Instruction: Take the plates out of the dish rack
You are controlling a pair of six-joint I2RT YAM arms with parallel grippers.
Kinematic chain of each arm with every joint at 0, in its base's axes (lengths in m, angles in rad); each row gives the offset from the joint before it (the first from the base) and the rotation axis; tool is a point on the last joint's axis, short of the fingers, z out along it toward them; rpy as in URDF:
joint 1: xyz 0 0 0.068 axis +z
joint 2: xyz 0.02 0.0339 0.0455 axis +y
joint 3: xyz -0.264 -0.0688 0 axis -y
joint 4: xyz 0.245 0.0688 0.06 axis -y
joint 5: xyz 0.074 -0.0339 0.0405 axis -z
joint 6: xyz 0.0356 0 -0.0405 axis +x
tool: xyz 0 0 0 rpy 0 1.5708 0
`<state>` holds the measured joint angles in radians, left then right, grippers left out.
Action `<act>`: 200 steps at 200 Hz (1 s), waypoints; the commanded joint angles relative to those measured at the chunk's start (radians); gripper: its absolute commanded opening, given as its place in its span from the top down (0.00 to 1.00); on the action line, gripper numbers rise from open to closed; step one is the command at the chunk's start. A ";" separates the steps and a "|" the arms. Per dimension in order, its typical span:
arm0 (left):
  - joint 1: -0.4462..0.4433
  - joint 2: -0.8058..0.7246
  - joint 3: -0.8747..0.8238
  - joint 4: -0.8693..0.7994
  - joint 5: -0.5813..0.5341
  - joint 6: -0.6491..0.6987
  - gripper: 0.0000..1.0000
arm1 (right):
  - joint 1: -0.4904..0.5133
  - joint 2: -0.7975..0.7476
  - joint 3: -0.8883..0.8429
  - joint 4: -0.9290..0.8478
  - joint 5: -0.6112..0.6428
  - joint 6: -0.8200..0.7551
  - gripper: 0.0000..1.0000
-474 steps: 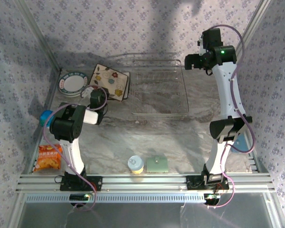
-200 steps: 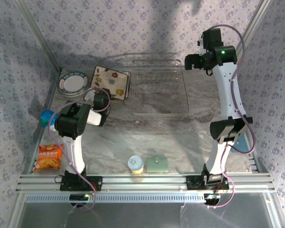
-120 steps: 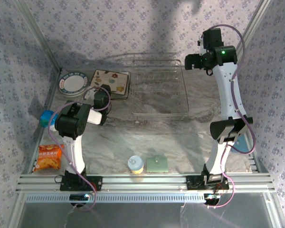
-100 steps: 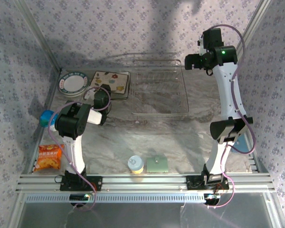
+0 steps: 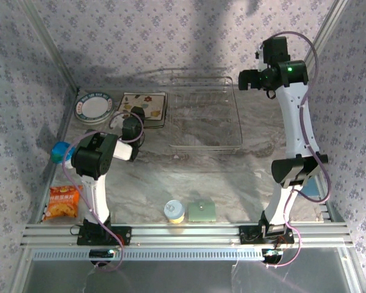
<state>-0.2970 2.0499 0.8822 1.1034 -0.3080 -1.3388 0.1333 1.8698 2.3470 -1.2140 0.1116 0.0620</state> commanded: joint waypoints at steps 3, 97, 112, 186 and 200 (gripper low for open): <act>-0.010 -0.051 0.029 0.063 0.000 0.006 0.37 | 0.003 -0.029 -0.011 0.012 -0.012 -0.010 0.01; -0.013 -0.125 0.042 -0.192 0.028 -0.001 0.29 | -0.002 -0.038 -0.043 0.036 -0.029 -0.008 0.01; -0.013 -0.152 0.073 -0.325 0.044 0.001 0.27 | -0.003 -0.040 -0.048 0.040 -0.031 -0.008 0.01; 0.001 -0.185 0.191 -0.633 0.131 0.035 0.21 | -0.006 -0.047 -0.054 0.051 -0.043 -0.007 0.01; 0.008 -0.187 0.210 -0.686 0.156 0.044 0.21 | -0.007 -0.047 -0.054 0.051 -0.047 -0.007 0.01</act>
<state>-0.3008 1.9221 1.0264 0.4938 -0.2039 -1.3285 0.1329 1.8549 2.3016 -1.1706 0.0822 0.0620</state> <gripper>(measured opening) 0.785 0.994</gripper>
